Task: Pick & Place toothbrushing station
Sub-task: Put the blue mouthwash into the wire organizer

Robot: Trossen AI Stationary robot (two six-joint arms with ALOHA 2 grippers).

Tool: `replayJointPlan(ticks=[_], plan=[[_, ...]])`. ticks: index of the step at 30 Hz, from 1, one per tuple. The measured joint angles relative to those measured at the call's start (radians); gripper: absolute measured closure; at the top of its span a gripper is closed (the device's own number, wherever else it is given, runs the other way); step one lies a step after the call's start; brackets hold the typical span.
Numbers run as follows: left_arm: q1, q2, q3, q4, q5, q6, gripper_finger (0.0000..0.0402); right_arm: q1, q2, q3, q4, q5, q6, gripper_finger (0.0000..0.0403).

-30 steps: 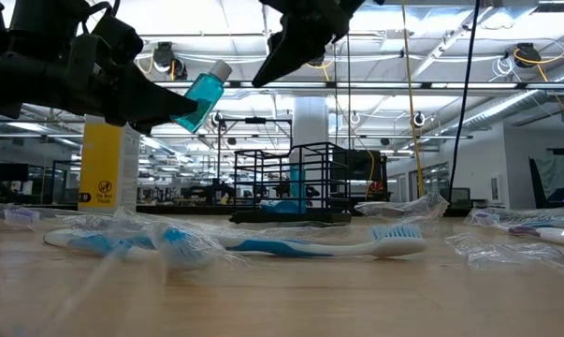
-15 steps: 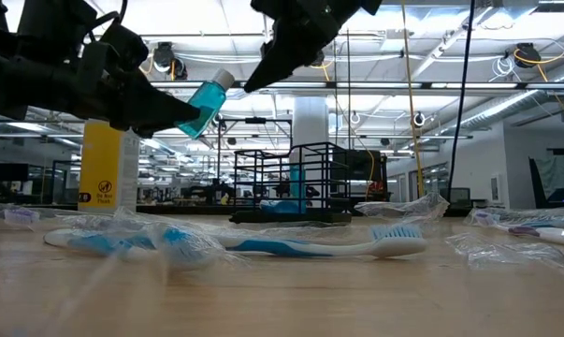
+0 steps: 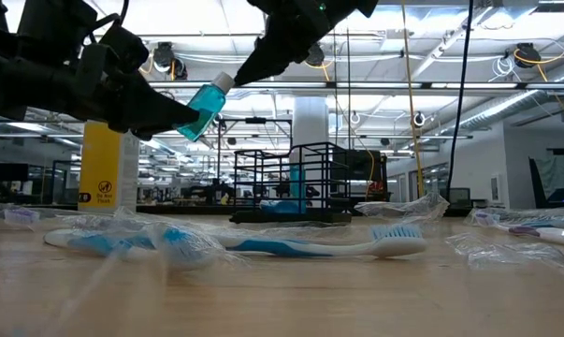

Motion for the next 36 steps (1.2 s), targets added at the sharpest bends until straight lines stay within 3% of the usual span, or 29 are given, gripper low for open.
replayJointPlan(ticks=[36], plan=[[0.014,0.0,0.0,-0.036,0.002,-0.033,0.0337,-0.001,0.07,0.011,0.052,-0.047,0.024,0.0205]])
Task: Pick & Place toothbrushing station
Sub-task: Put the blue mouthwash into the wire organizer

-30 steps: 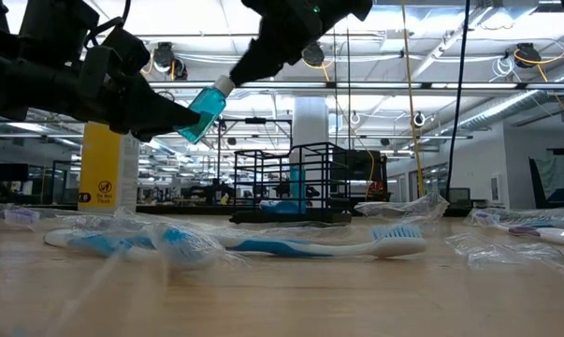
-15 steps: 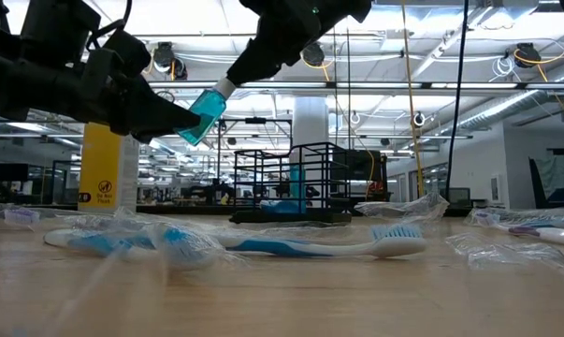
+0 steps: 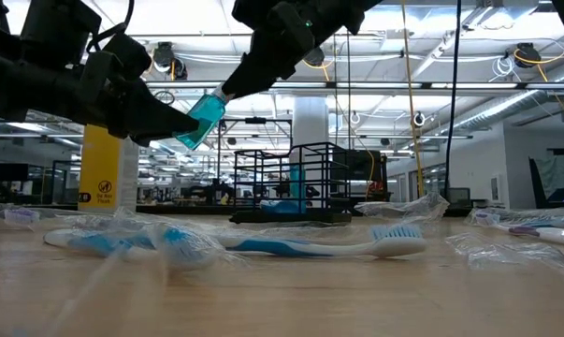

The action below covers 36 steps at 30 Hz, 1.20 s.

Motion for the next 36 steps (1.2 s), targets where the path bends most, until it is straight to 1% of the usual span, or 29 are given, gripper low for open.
replayJointPlan(ticks=[3,15,22,26,29,32,36], plan=[[0.0,0.0,0.0,0.0,0.0,0.0,0.0337,0.0,0.001,0.0,-0.003,0.0,0.001,0.0214],[0.0,0.002,0.0,-0.002,-0.002,-0.007,0.0337,0.0,0.001,0.0,0.02,0.0,0.0,0.0274],[0.0,0.056,0.0,0.052,-0.003,-0.013,0.0337,0.0,0.001,0.0,0.015,0.0,-0.003,0.0297],[0.0,0.101,0.0,0.104,-0.003,-0.015,0.0337,0.0,0.001,0.0,0.006,-0.002,-0.004,0.0301],[0.0,0.122,0.0,0.127,-0.002,-0.018,0.0337,0.0,0.001,0.0,-0.003,-0.004,-0.005,0.0295],[0.0,0.125,0.0,0.137,0.004,-0.019,0.0337,0.0,0.001,0.0,-0.008,-0.008,-0.003,0.0289],[0.001,0.125,0.0,0.145,0.009,-0.015,0.0337,0.0,0.0,0.0,-0.009,-0.021,-0.005,0.0294]])
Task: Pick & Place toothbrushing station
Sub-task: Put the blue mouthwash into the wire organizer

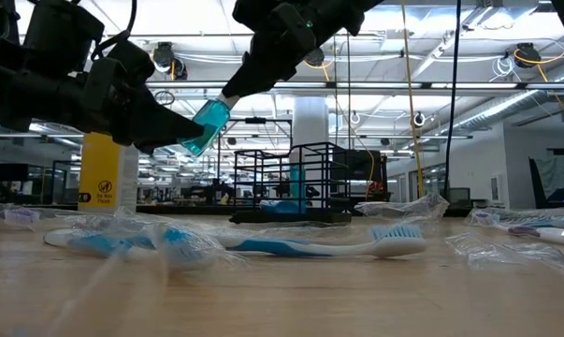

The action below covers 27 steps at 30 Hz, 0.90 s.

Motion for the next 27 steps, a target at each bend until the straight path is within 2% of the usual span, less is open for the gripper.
replayJointPlan(ticks=[11,27], plan=[[0.007,0.0,0.0,0.005,0.006,0.001,0.0337,0.0,0.0,0.0,-0.005,-0.001,-0.019,0.0319],[0.007,0.0,-0.001,0.017,0.008,0.004,0.0337,0.0,-0.001,0.001,-0.009,-0.006,-0.04,0.0319]])
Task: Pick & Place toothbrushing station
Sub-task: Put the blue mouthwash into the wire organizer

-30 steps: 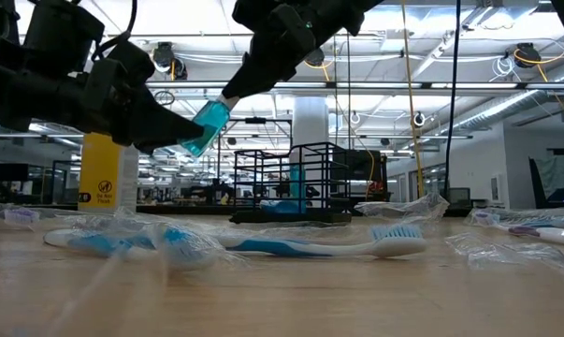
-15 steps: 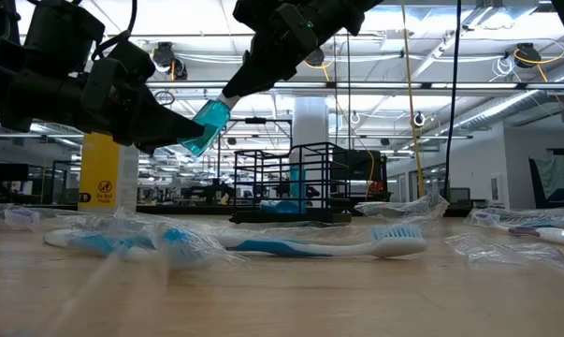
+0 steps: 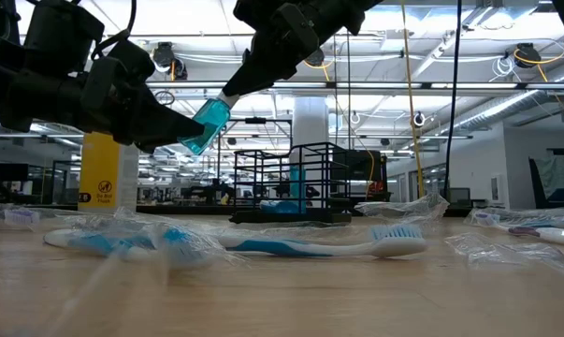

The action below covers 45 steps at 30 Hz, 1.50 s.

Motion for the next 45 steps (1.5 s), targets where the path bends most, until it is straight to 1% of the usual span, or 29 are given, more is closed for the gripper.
replayJointPlan(ticks=[6,12,15,17,19,21,28,30,34,39,45], plan=[[-0.003,0.0,0.0,0.005,0.022,0.006,0.0332,0.001,-0.001,0.0,-0.019,0.002,0.002,0.0319],[-0.004,0.0,0.0,0.009,0.027,0.02,0.0288,0.001,-0.001,0.0,-0.05,0.019,0.001,0.0319],[-0.003,0.0,-0.002,0.024,0.05,0.027,0.0268,0.001,-0.002,0.0,-0.064,0.045,-0.006,0.0319],[-0.004,-0.003,0.002,0.062,0.069,0.035,0.0257,-0.001,-0.005,0.003,-0.095,0.053,-0.011,0.0319],[-0.005,-0.005,0.003,0.085,0.088,0.043,0.0248,-0.006,-0.006,0.011,-0.142,0.07,-0.014,0.0319],[-0.004,-0.002,0.001,0.08,0.107,0.048,0.0241,-0.008,-0.007,0.038,-0.147,0.116,-0.029,0.0319],[-0.004,-0.003,0.002,0.09,0.107,0.059,0.0235,-0.012,-0.01,0.141,-0.275,0.171,-0.066,0.0319],[-0.006,-0.003,0.002,0.085,0.111,0.062,0.0234,-0.012,-0.011,0.173,-0.308,0.202,-0.072,0.0319],[-0.023,-0.003,0.002,0.08,0.114,0.093,0.0234,-0.012,-0.01,0.235,-0.438,0.27,-0.082,0.0319],[-0.029,-0.003,0.001,0.071,0.099,0.104,0.0234,-0.005,-0.012,0.319,-0.577,0.322,-0.062,0.0319],[-0.029,-0.002,0.001,0.051,0.07,0.107,0.0234,-0.004,-0.011,0.347,-0.693,0.324,-0.009,0.0319]])
